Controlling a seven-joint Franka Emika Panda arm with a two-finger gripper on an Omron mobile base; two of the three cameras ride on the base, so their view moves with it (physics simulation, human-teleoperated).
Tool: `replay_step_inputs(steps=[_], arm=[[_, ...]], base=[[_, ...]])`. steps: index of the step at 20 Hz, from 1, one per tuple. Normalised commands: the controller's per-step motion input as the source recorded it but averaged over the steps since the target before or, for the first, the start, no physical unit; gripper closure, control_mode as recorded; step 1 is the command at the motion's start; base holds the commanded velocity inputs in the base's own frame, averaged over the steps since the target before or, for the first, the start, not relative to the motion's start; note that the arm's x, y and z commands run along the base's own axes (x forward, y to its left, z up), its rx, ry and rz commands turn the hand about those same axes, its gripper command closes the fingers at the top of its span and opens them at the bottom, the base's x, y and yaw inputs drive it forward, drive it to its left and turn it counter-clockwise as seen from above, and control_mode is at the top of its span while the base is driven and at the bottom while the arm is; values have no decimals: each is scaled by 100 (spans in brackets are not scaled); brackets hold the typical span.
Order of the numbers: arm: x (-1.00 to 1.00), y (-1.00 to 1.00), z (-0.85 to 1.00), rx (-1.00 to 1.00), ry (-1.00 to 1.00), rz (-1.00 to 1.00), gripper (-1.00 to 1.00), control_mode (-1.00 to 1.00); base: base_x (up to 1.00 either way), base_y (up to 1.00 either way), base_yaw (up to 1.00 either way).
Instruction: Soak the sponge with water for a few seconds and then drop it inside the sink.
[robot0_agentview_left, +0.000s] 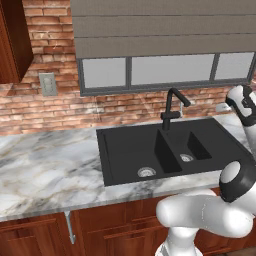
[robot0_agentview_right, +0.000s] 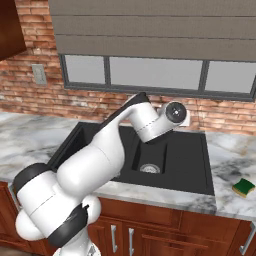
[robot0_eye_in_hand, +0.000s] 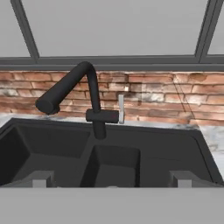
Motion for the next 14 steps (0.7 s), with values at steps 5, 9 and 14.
replay_step_inputs(steps=[5,9,14], arm=[[1,0,-10,0,-3,-11,-100,-100],[2,8,-5,0,-3,-16,-100,-100],[16,-1,-1,0,-7,-5,-100,-100]], base=[[0,0,0],[0,0,0],[0,0,0]])
